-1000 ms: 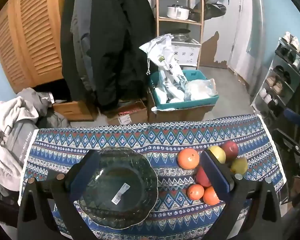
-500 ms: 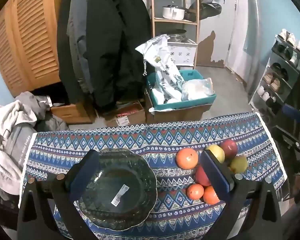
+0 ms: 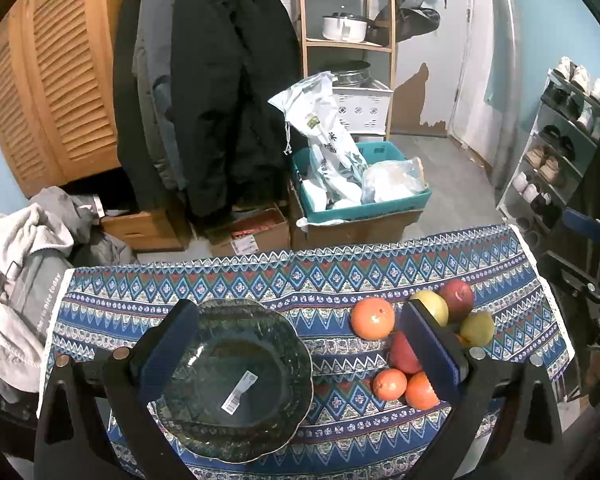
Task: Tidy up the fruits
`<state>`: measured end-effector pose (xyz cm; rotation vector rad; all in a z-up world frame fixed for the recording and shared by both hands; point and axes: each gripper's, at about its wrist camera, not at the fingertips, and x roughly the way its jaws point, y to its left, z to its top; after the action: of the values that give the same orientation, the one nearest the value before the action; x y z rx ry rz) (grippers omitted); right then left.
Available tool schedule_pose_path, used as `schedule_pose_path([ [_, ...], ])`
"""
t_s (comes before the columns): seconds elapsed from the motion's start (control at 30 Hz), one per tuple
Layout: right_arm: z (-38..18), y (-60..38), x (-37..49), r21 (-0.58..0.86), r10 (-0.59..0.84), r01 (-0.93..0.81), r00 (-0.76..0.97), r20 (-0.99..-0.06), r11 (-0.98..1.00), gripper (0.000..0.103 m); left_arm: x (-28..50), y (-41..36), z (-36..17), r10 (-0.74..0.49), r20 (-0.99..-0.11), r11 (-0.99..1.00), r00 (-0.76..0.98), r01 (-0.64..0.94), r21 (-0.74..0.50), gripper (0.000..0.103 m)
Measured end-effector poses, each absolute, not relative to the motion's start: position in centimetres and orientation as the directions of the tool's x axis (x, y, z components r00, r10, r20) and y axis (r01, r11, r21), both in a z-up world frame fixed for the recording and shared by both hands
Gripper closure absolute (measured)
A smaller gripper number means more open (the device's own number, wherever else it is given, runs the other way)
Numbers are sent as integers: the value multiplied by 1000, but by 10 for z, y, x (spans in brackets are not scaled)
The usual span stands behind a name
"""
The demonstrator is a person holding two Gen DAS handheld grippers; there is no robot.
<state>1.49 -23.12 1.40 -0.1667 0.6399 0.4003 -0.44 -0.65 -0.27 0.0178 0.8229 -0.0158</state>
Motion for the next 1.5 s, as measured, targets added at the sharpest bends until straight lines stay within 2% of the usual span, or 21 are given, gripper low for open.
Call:
schedule_pose_path([
  [1.5, 8, -235, 16, -5, 306, -400, 709, -635, 916, 6, -6, -14, -8, -12, -743, 999, 669, 36, 16, 1],
])
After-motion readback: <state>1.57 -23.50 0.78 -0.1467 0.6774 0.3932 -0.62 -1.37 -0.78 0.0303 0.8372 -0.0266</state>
